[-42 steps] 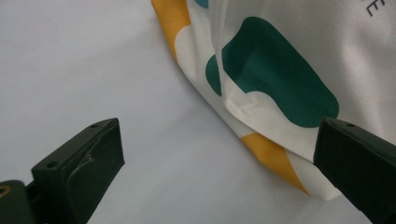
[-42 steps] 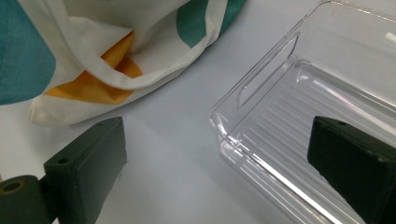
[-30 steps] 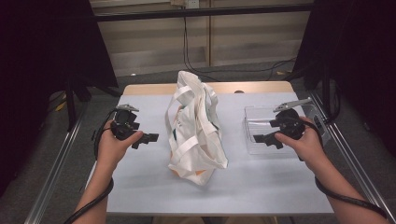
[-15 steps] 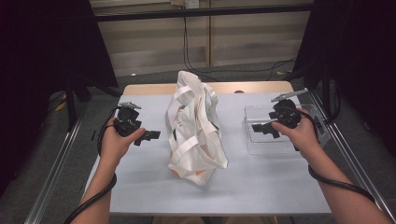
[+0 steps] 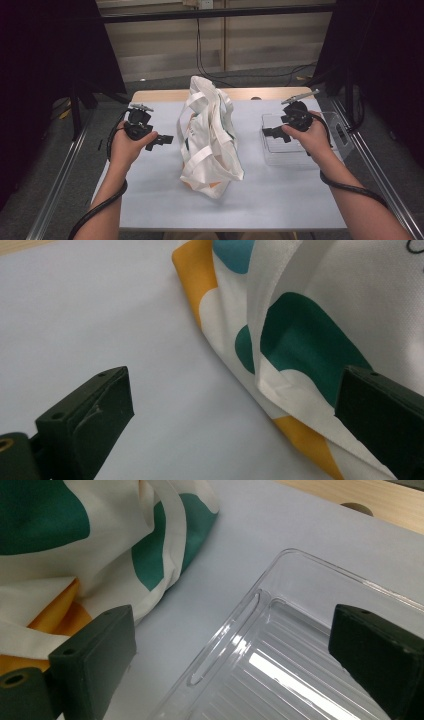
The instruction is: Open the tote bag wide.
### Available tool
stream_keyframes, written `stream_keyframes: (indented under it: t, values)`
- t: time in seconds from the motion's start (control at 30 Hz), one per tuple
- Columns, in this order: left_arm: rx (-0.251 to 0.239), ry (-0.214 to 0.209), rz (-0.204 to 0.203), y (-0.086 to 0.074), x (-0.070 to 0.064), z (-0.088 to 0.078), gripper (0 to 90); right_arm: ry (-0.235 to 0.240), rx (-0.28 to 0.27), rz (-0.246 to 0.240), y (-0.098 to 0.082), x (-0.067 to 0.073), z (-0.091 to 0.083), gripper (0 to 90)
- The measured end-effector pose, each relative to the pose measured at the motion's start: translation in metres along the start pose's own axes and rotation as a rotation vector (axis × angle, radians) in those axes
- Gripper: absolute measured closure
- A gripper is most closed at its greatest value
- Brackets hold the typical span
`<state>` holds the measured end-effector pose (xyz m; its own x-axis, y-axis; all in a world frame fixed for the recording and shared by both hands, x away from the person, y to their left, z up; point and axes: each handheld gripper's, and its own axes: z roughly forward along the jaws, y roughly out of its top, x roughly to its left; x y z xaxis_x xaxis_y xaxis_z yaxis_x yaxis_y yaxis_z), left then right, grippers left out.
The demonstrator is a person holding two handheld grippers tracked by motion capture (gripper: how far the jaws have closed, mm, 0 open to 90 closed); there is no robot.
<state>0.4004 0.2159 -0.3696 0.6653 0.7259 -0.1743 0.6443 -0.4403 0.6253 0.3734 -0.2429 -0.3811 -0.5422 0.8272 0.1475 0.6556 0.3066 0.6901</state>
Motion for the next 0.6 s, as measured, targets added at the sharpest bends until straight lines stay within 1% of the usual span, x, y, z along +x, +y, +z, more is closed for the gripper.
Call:
stream_keyframes:
  t: [0.03, 0.07, 0.13, 0.17, 0.2, 0.23, 0.27, 0.3, 0.33, 0.37, 0.4, 0.43, 0.47, 0.5, 0.57, 0.6]
  values:
    - [-0.008, 0.000, -0.015, 0.001, -0.002, 0.001, 1.9, 0.004, -0.004, -0.002, 0.001, 0.000, 0.000, 4.7]
    - [0.000, 0.001, 0.000, 0.003, -0.001, 0.000, 1.9, -0.006, 0.004, 0.002, 0.002, 0.001, 0.000, 4.7]
    - [-0.008, -0.007, -0.014, 0.006, -0.004, 0.002, 1.9, -0.003, 0.002, -0.002, 0.005, 0.002, 0.000, 4.7]
    - [0.005, -0.007, 0.004, 0.008, -0.004, 0.002, 2.0, -0.005, 0.003, -0.003, 0.007, 0.002, 0.000, 4.7]
    - [-0.003, -0.008, -0.003, 0.009, -0.005, 0.002, 2.0, -0.005, 0.000, -0.005, 0.008, 0.003, 0.000, 4.7]
    - [0.003, -0.005, 0.006, 0.011, -0.006, 0.002, 1.9, -0.010, 0.000, -0.004, 0.010, 0.004, 0.000, 4.8]
    - [0.010, -0.002, 0.024, 0.014, -0.006, 0.002, 1.9, 0.001, -0.005, -0.009, 0.011, 0.004, 0.000, 4.8]
    - [0.003, -0.008, 0.009, 0.016, -0.008, 0.002, 2.0, 0.003, 0.000, -0.004, 0.012, 0.005, 0.001, 4.8]
    - [0.005, -0.013, 0.013, 0.018, -0.009, 0.002, 1.9, -0.001, 0.002, -0.010, 0.014, 0.005, 0.001, 4.8]
    - [0.010, -0.007, 0.026, 0.020, -0.009, 0.001, 2.0, 0.002, 0.002, -0.007, 0.015, 0.006, 0.002, 4.8]
    - [0.008, -0.013, 0.026, 0.022, -0.011, 0.001, 1.9, -0.002, 0.004, -0.008, 0.016, 0.007, 0.002, 4.8]
    - [0.009, -0.009, 0.031, 0.024, -0.012, 0.001, 2.0, 0.006, 0.001, -0.004, 0.017, 0.007, 0.002, 4.8]
    - [-0.004, -0.013, 0.019, 0.026, -0.015, 0.001, 1.9, 0.005, 0.002, -0.002, 0.018, 0.008, 0.002, 4.9]
    - [0.008, -0.018, 0.042, 0.028, -0.015, 0.000, 1.9, 0.011, 0.001, -0.004, 0.019, 0.009, 0.003, 4.9]
    - [0.010, -0.017, 0.052, 0.032, -0.017, -0.002, 1.9, 0.008, 0.003, -0.008, 0.022, 0.010, 0.003, 4.9]
    - [-0.002, -0.021, 0.036, 0.034, -0.019, -0.002, 2.0, 0.009, 0.002, -0.008, 0.023, 0.011, 0.003, 4.9]
